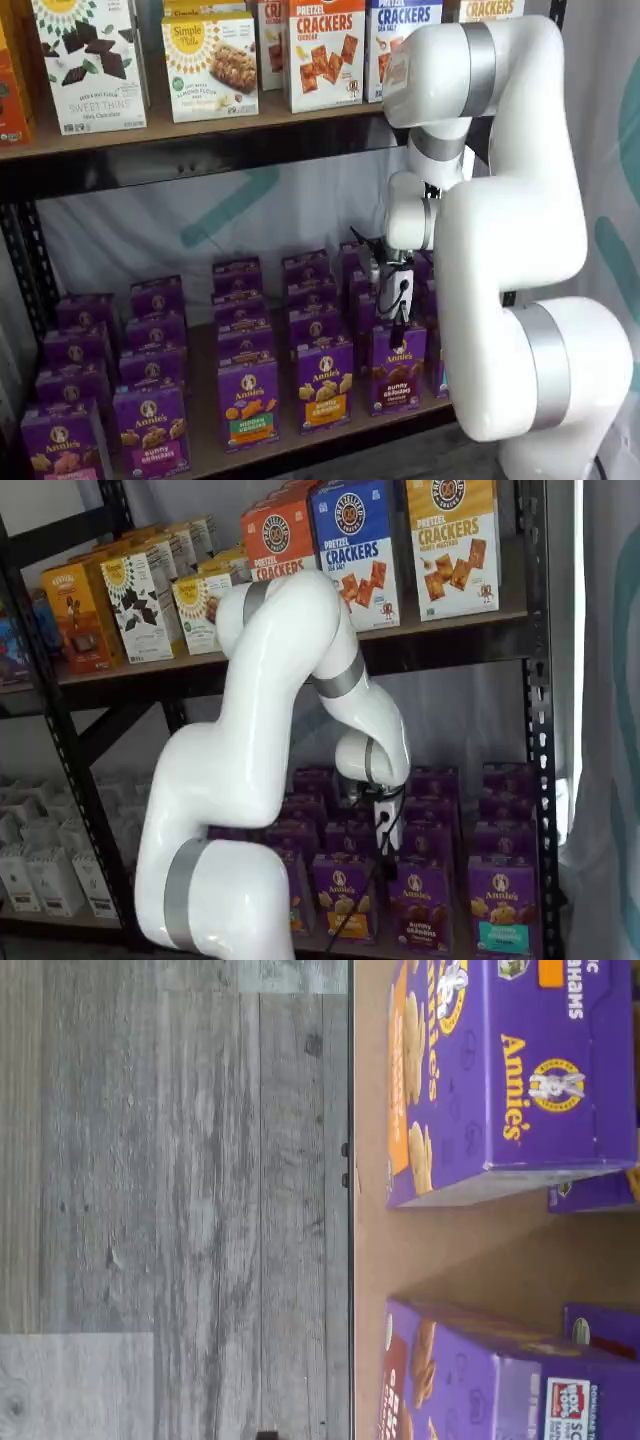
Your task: Pick up the purple box with a brown patch in the center, on the bottom shelf, the fifth box from the left
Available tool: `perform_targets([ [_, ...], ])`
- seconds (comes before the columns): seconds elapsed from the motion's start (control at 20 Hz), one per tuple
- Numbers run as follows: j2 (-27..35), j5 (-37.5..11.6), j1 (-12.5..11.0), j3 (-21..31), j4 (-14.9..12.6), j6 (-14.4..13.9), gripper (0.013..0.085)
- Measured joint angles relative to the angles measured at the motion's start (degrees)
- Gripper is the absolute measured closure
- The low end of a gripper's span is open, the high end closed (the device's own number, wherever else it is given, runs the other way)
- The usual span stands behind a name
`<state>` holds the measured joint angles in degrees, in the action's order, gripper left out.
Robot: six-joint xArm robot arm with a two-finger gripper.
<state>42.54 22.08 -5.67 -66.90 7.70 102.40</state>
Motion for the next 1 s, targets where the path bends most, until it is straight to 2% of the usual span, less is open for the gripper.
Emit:
perform_targets([
  [0.7,2.5,-2.3,-0.4,-2.0,1.3,1.7,0.013],
  [1.0,4.5,-2.7,-1.1,-3.8,0.4,1.6,0.013],
])
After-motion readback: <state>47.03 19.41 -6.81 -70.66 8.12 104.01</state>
